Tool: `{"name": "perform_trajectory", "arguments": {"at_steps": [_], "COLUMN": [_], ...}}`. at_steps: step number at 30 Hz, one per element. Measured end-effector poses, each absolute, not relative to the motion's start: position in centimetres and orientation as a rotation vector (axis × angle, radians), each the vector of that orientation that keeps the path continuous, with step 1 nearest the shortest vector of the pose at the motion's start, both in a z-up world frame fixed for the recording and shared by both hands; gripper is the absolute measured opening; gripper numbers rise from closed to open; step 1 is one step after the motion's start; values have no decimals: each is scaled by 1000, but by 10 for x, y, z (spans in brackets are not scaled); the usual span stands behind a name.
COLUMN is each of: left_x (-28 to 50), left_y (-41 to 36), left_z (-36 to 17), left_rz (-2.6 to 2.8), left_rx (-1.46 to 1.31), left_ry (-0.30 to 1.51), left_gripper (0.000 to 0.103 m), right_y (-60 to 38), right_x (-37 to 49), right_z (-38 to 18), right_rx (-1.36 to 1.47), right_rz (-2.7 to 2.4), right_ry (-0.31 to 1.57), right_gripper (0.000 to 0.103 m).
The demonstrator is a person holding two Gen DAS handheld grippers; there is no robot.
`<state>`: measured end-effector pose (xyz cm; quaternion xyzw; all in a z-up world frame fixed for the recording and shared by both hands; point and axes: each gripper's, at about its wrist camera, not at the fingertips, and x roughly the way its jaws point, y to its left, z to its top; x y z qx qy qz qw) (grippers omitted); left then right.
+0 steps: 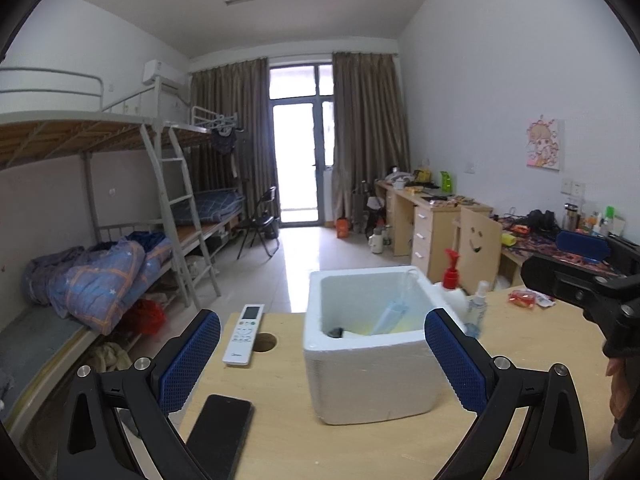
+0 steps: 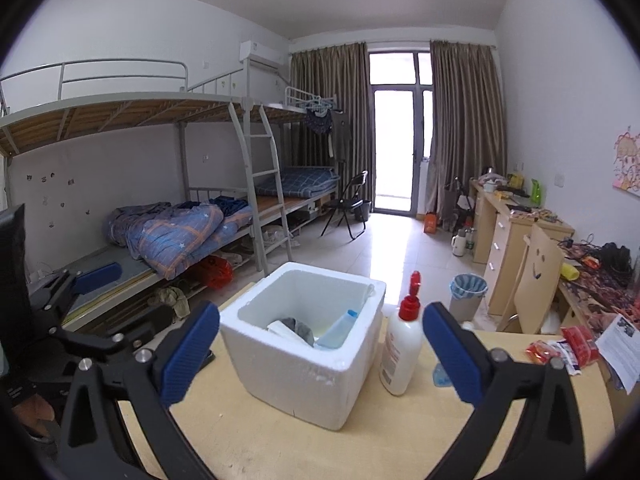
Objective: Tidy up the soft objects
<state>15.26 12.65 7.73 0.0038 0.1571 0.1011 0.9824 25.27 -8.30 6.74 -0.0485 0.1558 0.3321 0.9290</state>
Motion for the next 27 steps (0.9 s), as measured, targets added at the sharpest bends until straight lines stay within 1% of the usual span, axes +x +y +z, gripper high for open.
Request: {"name": "perform_trajectory", "arguments": {"at_steps": [7, 20, 27], "left_x": [135, 101, 75], "left_y": [103, 69, 48], "left_z": [83, 90, 83], "left_rz": [148, 127, 108], "left_rx": [6, 7, 3], "left_ry": [293, 246, 238], "left_gripper": [102, 102, 102], "right_y": [-106, -143, -165], "right_x": [219, 185, 166], "right_z": [68, 68, 52], "right_rx": [-87, -63, -35], "right_rz": [653, 618, 624], "right_ry": [287, 245, 249], "right_gripper": [103, 103, 103]}}
